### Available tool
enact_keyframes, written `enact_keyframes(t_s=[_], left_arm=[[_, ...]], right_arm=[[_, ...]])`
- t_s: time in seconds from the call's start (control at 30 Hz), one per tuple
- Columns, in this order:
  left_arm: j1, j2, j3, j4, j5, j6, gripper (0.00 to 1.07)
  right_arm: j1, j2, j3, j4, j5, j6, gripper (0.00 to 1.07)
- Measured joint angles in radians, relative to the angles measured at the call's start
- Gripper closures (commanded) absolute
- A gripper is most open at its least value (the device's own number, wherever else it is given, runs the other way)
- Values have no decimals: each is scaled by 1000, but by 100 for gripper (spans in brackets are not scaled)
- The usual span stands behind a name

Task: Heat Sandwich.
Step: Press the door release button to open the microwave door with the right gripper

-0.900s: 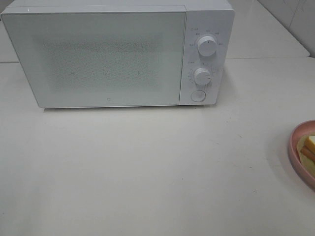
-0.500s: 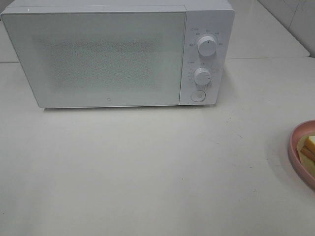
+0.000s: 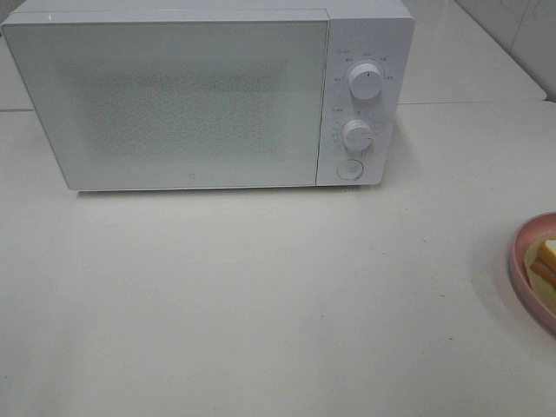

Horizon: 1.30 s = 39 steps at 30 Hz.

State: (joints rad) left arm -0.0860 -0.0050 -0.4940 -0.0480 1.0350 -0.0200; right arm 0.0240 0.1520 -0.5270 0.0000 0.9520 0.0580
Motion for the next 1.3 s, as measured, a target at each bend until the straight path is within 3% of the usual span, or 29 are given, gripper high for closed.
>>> enact_keyframes(t_s=[0.6,1.3], left_arm=[[0,0,0,0,0,0,9],[0,0,0,0,0,0,9]], right_arm=[[0,340,53,0,-344,0,28],[0,829,117,0,-994,-3,31]])
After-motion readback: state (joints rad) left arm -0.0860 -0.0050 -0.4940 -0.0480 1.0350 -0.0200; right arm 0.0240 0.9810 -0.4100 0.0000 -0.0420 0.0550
